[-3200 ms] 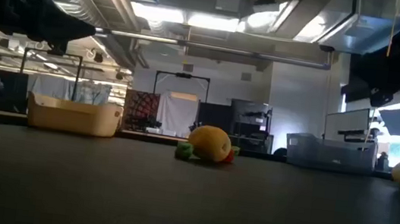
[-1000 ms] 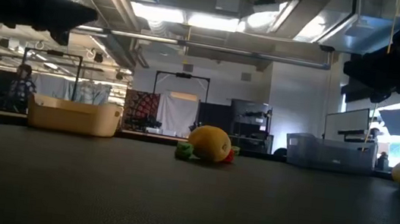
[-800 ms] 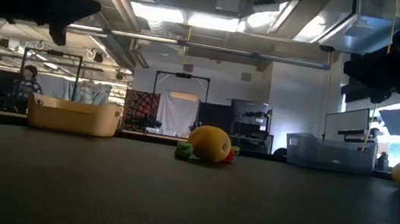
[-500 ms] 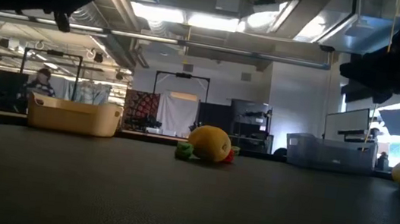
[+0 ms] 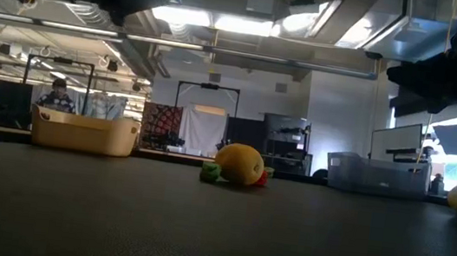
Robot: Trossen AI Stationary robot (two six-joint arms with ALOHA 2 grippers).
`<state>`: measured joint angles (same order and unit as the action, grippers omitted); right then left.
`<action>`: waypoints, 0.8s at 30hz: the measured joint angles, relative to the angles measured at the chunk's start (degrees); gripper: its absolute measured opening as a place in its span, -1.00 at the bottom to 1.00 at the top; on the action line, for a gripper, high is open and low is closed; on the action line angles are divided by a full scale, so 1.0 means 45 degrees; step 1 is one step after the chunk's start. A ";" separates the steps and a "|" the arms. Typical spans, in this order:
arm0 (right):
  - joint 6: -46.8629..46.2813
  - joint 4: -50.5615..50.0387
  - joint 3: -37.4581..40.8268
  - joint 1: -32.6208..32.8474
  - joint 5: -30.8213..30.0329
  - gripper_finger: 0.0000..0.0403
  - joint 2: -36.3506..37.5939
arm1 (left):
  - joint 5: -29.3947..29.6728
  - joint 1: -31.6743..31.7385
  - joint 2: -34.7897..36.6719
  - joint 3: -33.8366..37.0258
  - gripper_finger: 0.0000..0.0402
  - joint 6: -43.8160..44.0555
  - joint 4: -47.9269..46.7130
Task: Sort produce into baskets
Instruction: Put the green bell pepper into the yellow bin
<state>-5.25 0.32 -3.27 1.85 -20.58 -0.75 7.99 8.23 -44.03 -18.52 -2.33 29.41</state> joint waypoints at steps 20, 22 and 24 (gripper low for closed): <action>-0.0055 -0.0034 -0.0014 0.0000 -0.0891 -0.91 0.0000 | 0.0352 0.0409 -0.3643 -0.0585 -0.64 0.0151 0.1936; -0.0068 -0.0030 -0.0014 0.0000 -0.1172 -0.91 0.0000 | 0.0352 0.0542 -0.3901 -0.0773 -0.53 0.0133 0.1947; -0.0069 -0.0034 -0.0014 0.0000 -0.1200 -0.91 0.0000 | 0.0362 0.0605 -0.4004 -0.0932 -0.44 -0.0177 0.1954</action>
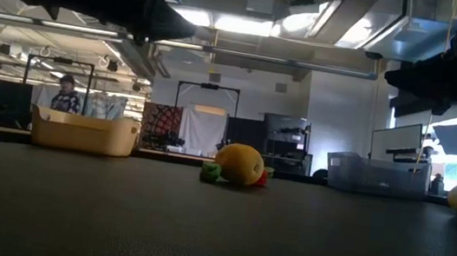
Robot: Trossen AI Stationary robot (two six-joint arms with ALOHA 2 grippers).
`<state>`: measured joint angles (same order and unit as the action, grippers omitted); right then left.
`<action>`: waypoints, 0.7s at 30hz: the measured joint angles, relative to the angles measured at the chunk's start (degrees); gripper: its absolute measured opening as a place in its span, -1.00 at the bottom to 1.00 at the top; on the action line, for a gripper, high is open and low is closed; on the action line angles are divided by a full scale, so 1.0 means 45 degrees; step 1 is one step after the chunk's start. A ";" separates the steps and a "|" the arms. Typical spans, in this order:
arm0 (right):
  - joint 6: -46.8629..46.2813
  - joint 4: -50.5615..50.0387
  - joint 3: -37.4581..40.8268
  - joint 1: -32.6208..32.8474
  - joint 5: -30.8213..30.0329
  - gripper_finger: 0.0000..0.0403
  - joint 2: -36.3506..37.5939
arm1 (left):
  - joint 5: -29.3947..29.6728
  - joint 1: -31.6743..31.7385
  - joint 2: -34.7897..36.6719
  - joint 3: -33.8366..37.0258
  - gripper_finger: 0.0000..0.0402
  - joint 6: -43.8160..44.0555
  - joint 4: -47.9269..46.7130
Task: Sort produce into baskets
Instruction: Put the green bell pepper into the yellow bin
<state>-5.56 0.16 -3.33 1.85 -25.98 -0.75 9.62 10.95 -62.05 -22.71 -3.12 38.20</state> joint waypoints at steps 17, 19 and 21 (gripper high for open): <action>-0.0471 -0.0665 -0.0015 0.0000 -0.1983 -0.91 -0.0005 | 0.1035 0.1027 -0.0013 -0.0114 -0.29 -0.0650 -0.1023; -0.0471 -0.0675 -0.0019 0.0000 -0.1805 -0.91 -0.0005 | 0.1027 0.0974 -0.0027 -0.0114 -0.29 -0.0766 -0.1111; -0.0480 -0.0680 -0.0019 0.0000 -0.1587 -0.91 -0.0005 | 0.1007 0.0968 -0.0283 -0.0114 -0.29 -0.1066 -0.1205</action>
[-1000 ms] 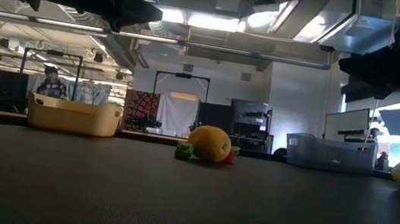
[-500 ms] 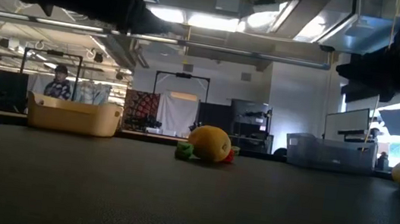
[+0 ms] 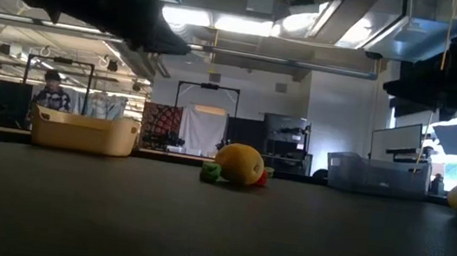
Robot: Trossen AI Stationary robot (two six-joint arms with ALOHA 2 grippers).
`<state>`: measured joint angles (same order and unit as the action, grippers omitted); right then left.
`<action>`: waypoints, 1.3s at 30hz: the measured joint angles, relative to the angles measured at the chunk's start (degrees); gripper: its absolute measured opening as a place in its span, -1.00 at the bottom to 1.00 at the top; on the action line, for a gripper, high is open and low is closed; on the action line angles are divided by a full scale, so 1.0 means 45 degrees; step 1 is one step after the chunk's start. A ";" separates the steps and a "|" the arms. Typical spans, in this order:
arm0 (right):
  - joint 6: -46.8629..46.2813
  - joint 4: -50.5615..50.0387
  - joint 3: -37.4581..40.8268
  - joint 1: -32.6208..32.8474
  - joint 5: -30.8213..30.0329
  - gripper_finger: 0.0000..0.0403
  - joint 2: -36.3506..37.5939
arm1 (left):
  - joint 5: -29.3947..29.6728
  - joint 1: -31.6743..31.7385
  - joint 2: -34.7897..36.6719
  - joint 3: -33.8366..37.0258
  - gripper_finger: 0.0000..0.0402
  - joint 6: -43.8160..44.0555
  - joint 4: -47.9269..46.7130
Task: Sort produce into baskets
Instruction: Put the green bell pepper into the yellow bin
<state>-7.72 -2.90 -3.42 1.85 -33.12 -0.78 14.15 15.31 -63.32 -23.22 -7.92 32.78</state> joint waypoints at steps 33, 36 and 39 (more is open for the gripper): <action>-0.2186 0.2051 0.0015 0.0005 0.4504 0.01 -0.1250 | -0.2793 -0.3153 -0.5546 -0.3376 0.20 0.4129 -0.2463; -0.2183 0.2072 0.0015 0.0000 0.4493 0.01 -0.1422 | -0.2788 -0.3191 -0.6185 -0.3783 0.20 0.3948 -0.3225; -0.2182 0.2042 0.0015 0.0002 0.4394 0.01 -0.1550 | -0.2423 -0.3181 -0.6809 -0.3875 0.20 0.3919 -0.3216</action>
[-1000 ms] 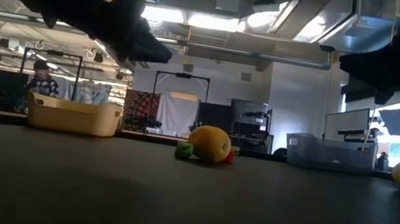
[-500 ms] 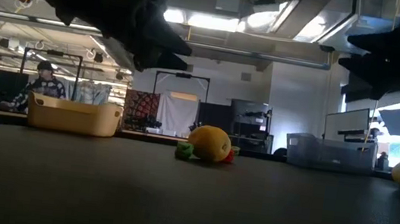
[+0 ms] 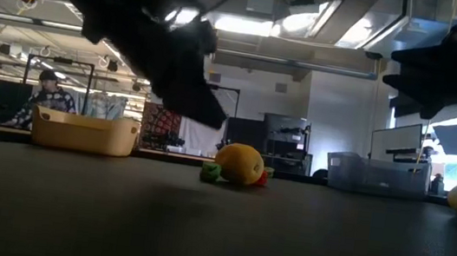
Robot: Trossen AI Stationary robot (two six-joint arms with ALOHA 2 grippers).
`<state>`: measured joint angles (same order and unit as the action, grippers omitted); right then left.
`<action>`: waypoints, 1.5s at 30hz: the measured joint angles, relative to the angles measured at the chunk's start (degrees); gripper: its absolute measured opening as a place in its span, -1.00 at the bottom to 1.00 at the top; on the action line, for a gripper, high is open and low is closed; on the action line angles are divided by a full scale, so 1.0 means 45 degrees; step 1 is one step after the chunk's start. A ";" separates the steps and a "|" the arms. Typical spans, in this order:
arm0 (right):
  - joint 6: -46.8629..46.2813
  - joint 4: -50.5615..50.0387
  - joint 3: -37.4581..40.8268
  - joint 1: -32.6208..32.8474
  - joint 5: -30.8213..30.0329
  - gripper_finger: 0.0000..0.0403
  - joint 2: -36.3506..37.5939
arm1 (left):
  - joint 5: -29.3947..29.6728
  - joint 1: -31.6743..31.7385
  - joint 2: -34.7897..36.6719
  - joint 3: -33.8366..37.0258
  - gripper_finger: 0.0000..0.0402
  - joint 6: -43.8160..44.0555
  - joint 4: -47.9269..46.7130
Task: Sort produce into baskets
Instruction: Put the green bell pepper into the yellow bin
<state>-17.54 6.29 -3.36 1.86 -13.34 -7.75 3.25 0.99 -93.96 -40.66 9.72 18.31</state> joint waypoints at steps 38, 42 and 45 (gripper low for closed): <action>0.0010 -0.0727 0.0004 0.0001 -0.0933 0.00 -0.0170 | 0.0907 0.0228 -0.2581 -0.0001 -0.21 -0.1676 0.1216; 0.0006 -0.0755 0.0005 0.0002 -0.0937 0.00 -0.0170 | 0.0907 0.0228 -0.2554 -0.0031 -0.30 -0.1676 0.0887; 0.0005 -0.0750 0.0005 0.0002 -0.0934 0.00 -0.0170 | 0.0907 0.0228 -0.2544 -0.0031 -0.32 -0.1600 0.0814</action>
<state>-17.52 2.92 -3.33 1.87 -17.55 -8.51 7.33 2.02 -105.41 -40.80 2.51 21.97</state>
